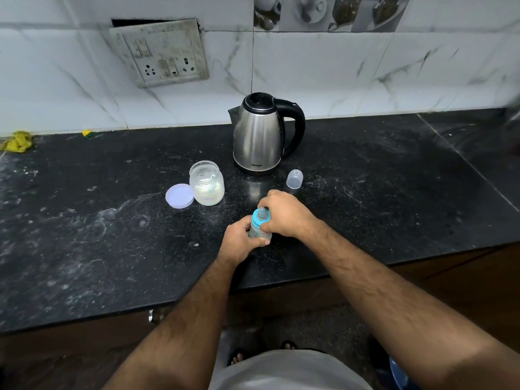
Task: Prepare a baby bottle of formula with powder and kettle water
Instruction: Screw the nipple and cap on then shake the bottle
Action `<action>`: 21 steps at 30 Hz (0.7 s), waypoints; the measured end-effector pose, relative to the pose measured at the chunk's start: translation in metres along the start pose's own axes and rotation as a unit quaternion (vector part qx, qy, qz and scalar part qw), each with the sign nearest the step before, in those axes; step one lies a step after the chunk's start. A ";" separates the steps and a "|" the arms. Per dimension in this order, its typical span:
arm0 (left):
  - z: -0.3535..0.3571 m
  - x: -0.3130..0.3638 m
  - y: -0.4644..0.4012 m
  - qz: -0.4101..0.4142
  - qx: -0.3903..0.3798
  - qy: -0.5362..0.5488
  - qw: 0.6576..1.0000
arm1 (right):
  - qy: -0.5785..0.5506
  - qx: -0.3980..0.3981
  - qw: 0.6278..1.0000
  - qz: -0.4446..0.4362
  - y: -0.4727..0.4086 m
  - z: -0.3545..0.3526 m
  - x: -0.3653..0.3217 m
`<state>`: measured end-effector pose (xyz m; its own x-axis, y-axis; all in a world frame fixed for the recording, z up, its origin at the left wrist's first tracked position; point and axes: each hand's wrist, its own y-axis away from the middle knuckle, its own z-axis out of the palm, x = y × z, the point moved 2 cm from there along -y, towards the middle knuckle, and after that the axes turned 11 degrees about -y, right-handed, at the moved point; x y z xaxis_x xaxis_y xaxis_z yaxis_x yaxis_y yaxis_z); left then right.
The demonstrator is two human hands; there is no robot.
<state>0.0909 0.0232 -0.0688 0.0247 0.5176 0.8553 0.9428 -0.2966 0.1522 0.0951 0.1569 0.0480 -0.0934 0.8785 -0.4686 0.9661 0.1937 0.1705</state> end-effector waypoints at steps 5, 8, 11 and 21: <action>0.000 0.000 0.000 -0.001 0.001 0.006 1.000 | 0.025 0.030 0.999 0.038 0.000 0.003 0.002; 0.000 0.001 0.001 0.005 0.005 -0.007 1.000 | 0.056 0.034 0.996 0.062 0.001 0.005 0.006; -0.001 0.001 0.001 0.005 0.006 -0.007 1.000 | 0.074 0.019 0.996 0.051 0.001 0.002 0.008; -0.001 0.001 0.001 -0.001 -0.004 -0.014 1.000 | -0.040 -0.004 0.999 -0.010 -0.003 -0.001 0.012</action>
<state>0.0913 0.0229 -0.0676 0.0316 0.5399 0.8411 0.9400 -0.3021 0.1586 0.0904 0.1672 0.0428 -0.0930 0.8367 -0.5398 0.9625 0.2144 0.1664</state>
